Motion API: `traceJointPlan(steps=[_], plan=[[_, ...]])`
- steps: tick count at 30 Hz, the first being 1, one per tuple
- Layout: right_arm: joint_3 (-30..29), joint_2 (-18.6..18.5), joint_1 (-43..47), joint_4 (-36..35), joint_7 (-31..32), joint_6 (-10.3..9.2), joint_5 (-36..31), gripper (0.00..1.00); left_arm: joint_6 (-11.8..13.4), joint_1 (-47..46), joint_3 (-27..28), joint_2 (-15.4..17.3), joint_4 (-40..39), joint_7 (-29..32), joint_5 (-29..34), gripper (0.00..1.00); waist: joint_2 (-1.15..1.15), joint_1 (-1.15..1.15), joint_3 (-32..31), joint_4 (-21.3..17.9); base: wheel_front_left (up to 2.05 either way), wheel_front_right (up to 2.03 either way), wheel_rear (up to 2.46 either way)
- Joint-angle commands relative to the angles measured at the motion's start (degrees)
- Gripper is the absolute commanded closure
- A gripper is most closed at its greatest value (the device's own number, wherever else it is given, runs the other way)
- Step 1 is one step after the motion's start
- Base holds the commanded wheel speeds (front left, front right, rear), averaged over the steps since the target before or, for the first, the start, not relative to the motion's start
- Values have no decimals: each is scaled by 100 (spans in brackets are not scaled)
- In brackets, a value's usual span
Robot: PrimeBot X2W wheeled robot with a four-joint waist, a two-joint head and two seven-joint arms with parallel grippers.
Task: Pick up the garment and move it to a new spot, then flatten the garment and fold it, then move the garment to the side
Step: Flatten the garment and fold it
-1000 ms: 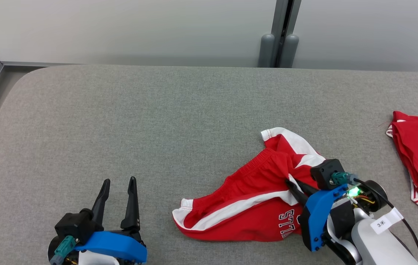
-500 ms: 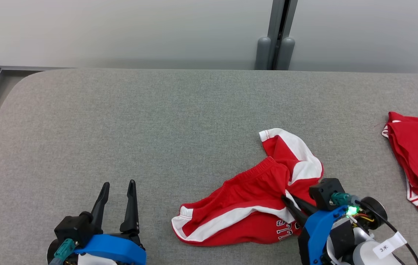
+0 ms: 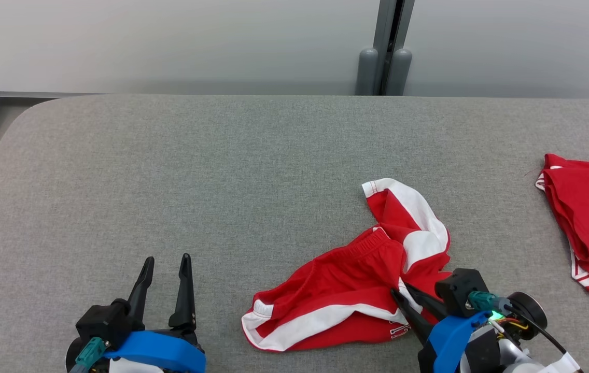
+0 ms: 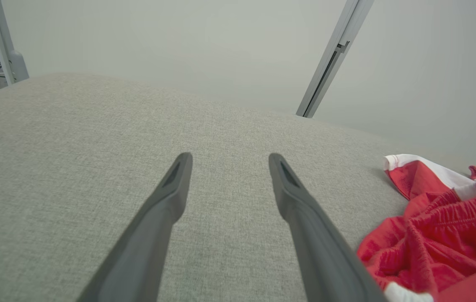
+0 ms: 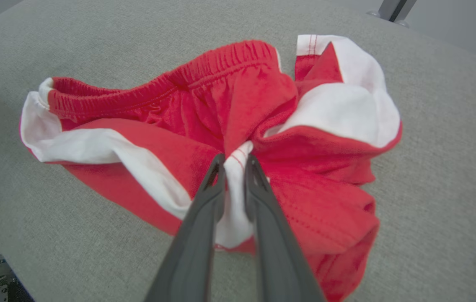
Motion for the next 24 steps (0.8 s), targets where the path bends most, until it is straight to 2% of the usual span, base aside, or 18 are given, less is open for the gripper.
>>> traceJointPlan(steps=[1, 5, 11, 18, 24], plan=[[-23, 20, 98, -77, -4, 0, -13, 75, 34, -25, -5, 27, -18, -27, -10, 0, 0, 0, 8, 2, 0, 0, 0], [-174, 62, 246, -239, 6, 0, -89, 66, 46, -35, 9, 40, -30, -27, -35, 0, 0, 0, 25, -10, 0, 0, 0], [-244, 109, 414, -413, 46, 0, -130, 65, 67, -41, 28, 55, -54, -27, -49, 0, 0, 0, 47, -63, 0, 0, 0], [-193, 159, 241, -303, 6, 0, -84, 64, 68, -97, -15, 62, -62, -27, -45, 0, 0, 0, 83, -72, 0, 0, 0], [-398, 154, 53, -288, -133, 0, -147, 51, 65, -102, -35, 73, -28, -24, -60, 0, 0, 0, 73, -32, 0, 0, 0]])
